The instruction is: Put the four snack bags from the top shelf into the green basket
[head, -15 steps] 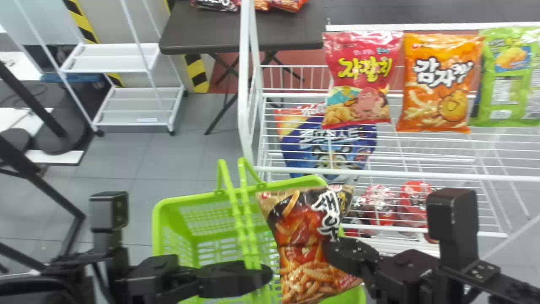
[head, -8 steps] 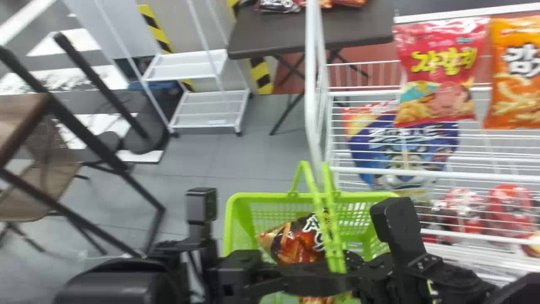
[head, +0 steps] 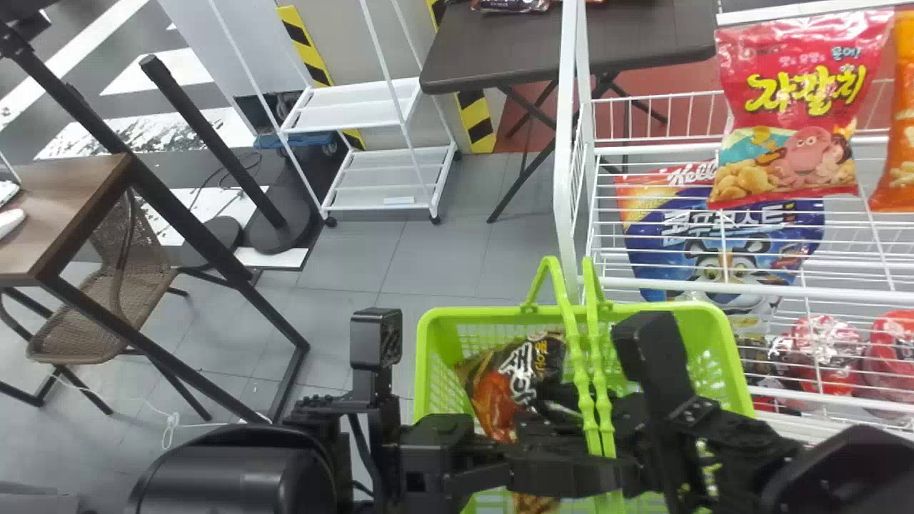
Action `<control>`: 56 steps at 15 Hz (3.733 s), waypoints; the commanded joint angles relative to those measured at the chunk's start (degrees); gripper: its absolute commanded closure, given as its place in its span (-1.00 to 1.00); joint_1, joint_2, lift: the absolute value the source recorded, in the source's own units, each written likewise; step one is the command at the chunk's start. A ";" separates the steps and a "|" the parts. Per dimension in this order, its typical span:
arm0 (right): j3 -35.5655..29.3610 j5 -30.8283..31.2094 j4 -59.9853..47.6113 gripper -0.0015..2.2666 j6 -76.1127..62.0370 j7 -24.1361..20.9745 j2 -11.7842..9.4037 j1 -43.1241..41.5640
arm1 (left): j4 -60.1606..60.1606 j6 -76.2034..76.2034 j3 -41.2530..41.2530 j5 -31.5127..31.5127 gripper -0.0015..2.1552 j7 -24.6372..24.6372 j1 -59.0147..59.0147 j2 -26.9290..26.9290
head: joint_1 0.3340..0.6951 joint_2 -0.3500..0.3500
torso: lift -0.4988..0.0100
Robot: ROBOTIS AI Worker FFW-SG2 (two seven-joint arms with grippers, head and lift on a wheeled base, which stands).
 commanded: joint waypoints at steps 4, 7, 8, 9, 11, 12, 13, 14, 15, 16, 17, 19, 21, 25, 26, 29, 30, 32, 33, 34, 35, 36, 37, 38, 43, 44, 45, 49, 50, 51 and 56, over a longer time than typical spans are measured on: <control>-24.92 -4.08 -23.90 -0.93 19.80 4.70 -2.68 10.38 | -0.01 0.06 0.03 0.25 0.99 -0.65 0.00 0.54 | 1.00 0.85 | 0.95; -34.94 -8.30 -24.86 -0.93 20.33 4.61 -2.07 7.57 | -0.19 0.23 -0.06 0.25 0.99 -0.65 0.09 0.54 | 1.00 0.23 | 0.95; -36.78 -7.42 -22.75 -0.93 19.45 4.61 -1.19 4.14 | -0.28 0.23 -0.06 0.34 0.99 -0.65 0.35 0.54 | 1.00 0.10 | 0.95; -37.05 -6.28 -19.59 -0.93 15.76 4.08 -1.10 1.42 | -0.45 0.23 -0.06 0.34 0.99 -0.65 0.44 0.54 | 1.00 0.01 | 0.95; -35.81 -2.68 -9.31 -0.93 4.33 2.33 -1.10 -5.35 | -0.45 0.23 0.12 0.34 0.99 -0.65 0.62 0.54 | 1.00 -0.20 | 0.95; -34.85 -1.36 -4.03 -0.93 0.99 1.62 -1.01 -8.60 | -0.45 0.23 0.21 0.34 0.99 -0.65 0.70 0.54 | 1.00 -0.24 | 0.95; -33.00 -0.04 2.65 -0.92 -2.87 1.36 -1.01 -12.47 | -0.45 0.23 0.29 0.34 0.99 -0.65 0.79 0.54 | 1.00 -0.29 | 0.95; -31.16 1.10 9.68 -0.92 -8.85 0.39 -0.84 -16.25 | -0.36 0.23 0.47 0.25 0.99 -0.65 0.79 0.54 | 1.00 -0.31 | 0.95; -29.40 1.98 16.01 -0.92 -14.12 0.04 -0.66 -19.41 | -0.19 0.23 0.64 0.25 0.99 -0.65 0.79 0.46 | 1.00 -0.31 | 0.95; -27.55 3.56 23.39 -0.92 -20.45 0.04 0.13 -22.93 | 0.08 0.23 0.82 0.25 0.99 -0.65 0.79 0.46 | 1.00 -0.30 | 0.95; -25.71 5.41 30.16 -0.92 -25.55 0.04 1.01 -26.09 | 0.43 0.23 0.91 0.25 0.99 -0.65 0.79 0.46 | 1.00 -0.29 | 0.95; -24.39 8.13 41.06 -0.92 -32.05 0.13 3.38 -31.46 | 1.04 -0.12 1.00 0.17 0.99 -0.65 0.70 0.54 | 1.00 -0.23 | 0.95; -24.30 9.01 45.27 -0.70 -31.00 1.36 4.26 -33.92 | 1.75 -0.12 1.00 0.34 0.99 -0.65 0.26 0.72 | 1.00 -0.14 | 0.95; -25.62 6.99 40.53 0.99 -30.65 0.92 4.35 -29.35 | 2.98 -0.47 1.00 0.61 0.99 -0.65 -0.35 1.16 | 1.00 -0.08 | 0.95; -26.23 6.99 38.86 0.99 -30.47 0.92 4.35 -28.20 | 3.15 -0.47 0.91 0.61 0.99 -0.65 -0.53 1.16 | 1.00 -0.09 | 0.95; -28.26 6.90 33.59 0.99 -30.12 1.01 4.17 -25.22 | 3.68 -0.47 0.73 0.69 0.99 -0.65 -0.79 1.25 | 1.00 -0.11 | 0.95; -28.52 6.11 31.83 0.99 -29.42 1.01 4.08 -24.25 | 3.68 -0.47 0.73 0.69 0.99 -0.65 -0.79 1.25 | 1.00 -0.14 | 0.95; -29.66 3.39 23.13 0.99 -24.50 1.01 3.64 -20.21 | 3.68 -0.47 1.00 0.69 0.99 -0.65 -0.70 1.33 | 1.00 -0.16 | 0.95; -31.16 2.42 16.89 0.99 -19.05 1.01 3.64 -17.39 | 3.68 -0.47 1.26 0.69 0.99 -0.65 -0.62 1.33 | 1.00 -0.16 | 0.95; -31.68 1.45 8.98 0.99 -12.72 0.57 3.64 -13.61 | 3.68 -0.65 1.61 0.87 0.99 -0.65 -0.62 1.33 | 1.00 -0.16 | 0.95; -31.60 1.01 2.56 0.99 -7.44 -0.05 3.64 -10.54 | 3.68 -0.47 1.70 0.87 0.99 -0.65 -0.70 1.33 | 1.00 -0.16 | 0.95; -31.51 0.66 -4.30 0.99 -1.29 -0.31 3.64 -7.11 | 3.59 -0.65 1.79 0.87 0.99 -0.65 -0.79 1.33 | 1.00 -0.15 | 0.95; -31.60 -1.10 -10.10 0.99 4.16 -0.40 3.64 -3.86 | 3.68 -0.65 1.70 0.87 0.99 -0.65 -0.88 1.33 | 1.00 -0.13 | 0.95; -31.51 -3.29 -14.58 0.99 8.90 -0.49 3.64 -0.87 | 3.59 -0.65 1.70 0.87 0.99 -0.65 -0.97 1.25 | 1.00 -0.10 | 0.95; -30.28 -14.98 -26.97 0.99 21.74 -1.45 3.64 9.06 | 3.59 -0.65 1.70 0.78 0.99 -0.65 -1.05 0.98 | 1.00 0.19 | 0.95; -30.19 -16.65 -28.03 0.99 24.55 -1.72 3.64 10.12 | 3.59 -0.65 1.70 0.78 0.99 -0.65 -1.05 0.98 | 1.00 0.25 | 0.95; -29.66 -17.09 -28.73 0.99 26.66 -2.16 3.56 11.17 | 3.59 -0.65 1.70 0.78 0.99 -0.65 -1.05 1.07 | 1.00 0.37 | 0.95; -26.15 -11.82 -26.88 0.99 30.70 -2.86 2.50 12.40 | 3.68 -0.82 1.52 0.78 0.99 -0.65 -1.32 1.07 | 1.00 0.53 | 0.95; -25.27 -9.45 -26.09 0.67 32.46 -2.77 2.33 11.61 | 3.68 -0.82 1.44 0.78 0.99 -0.65 -1.41 0.98 | 1.00 0.54 | 0.95; -25.00 -8.92 -25.13 0.13 34.22 -2.77 1.80 10.56 | 3.77 -0.82 1.35 0.69 0.99 -0.65 -1.41 0.98 | 1.00 0.54 | 0.95; -26.06 -9.62 -23.81 -0.94 33.34 0.66 0.57 8.27 | 3.86 -0.82 1.17 0.69 0.99 -0.65 -1.49 0.98 | 1.00 0.45 | 0.95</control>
